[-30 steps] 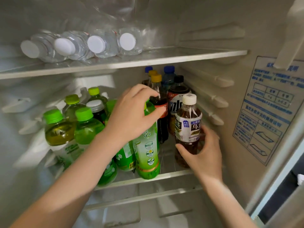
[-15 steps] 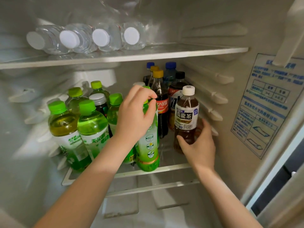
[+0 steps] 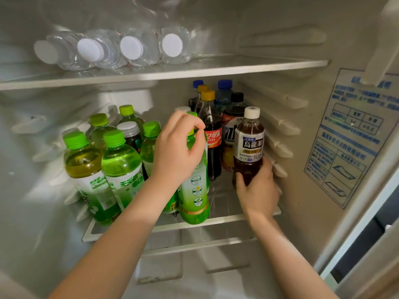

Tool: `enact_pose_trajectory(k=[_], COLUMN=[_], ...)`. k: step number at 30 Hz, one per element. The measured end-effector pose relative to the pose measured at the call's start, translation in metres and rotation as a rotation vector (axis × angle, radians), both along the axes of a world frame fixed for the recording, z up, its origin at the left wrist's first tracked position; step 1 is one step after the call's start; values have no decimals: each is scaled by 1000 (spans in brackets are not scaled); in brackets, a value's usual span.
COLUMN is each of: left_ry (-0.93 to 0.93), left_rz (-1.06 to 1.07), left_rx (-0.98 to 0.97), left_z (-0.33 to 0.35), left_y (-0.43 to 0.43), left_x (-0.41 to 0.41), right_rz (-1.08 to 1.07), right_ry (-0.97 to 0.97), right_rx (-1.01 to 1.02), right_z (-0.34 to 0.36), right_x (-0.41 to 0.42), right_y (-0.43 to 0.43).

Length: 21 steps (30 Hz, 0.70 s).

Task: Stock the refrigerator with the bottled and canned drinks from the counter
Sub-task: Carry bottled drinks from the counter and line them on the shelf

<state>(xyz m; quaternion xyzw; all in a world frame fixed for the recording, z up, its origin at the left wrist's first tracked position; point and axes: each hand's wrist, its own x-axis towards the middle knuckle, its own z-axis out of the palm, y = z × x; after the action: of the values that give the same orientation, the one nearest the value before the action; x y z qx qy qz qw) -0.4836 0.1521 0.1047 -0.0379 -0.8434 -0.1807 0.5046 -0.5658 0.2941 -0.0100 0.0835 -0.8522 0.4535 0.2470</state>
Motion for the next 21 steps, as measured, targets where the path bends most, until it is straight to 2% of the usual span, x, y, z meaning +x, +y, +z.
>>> enact_pose_trajectory(k=[7, 14, 21], left_ry=[10, 11, 27], left_rz=[-8, 3, -5], left_rx=[-5, -13, -10], left_z=[0, 0, -1], left_y=[0, 0, 1], left_x=[0, 1, 0], right_rz=[32, -50, -64], right_ry=[5, -75, -66], right_rx=[-59, -309, -206], right_z=[-1, -2, -8], right_x=[-3, 4, 0], right_y=[-9, -28, -27])
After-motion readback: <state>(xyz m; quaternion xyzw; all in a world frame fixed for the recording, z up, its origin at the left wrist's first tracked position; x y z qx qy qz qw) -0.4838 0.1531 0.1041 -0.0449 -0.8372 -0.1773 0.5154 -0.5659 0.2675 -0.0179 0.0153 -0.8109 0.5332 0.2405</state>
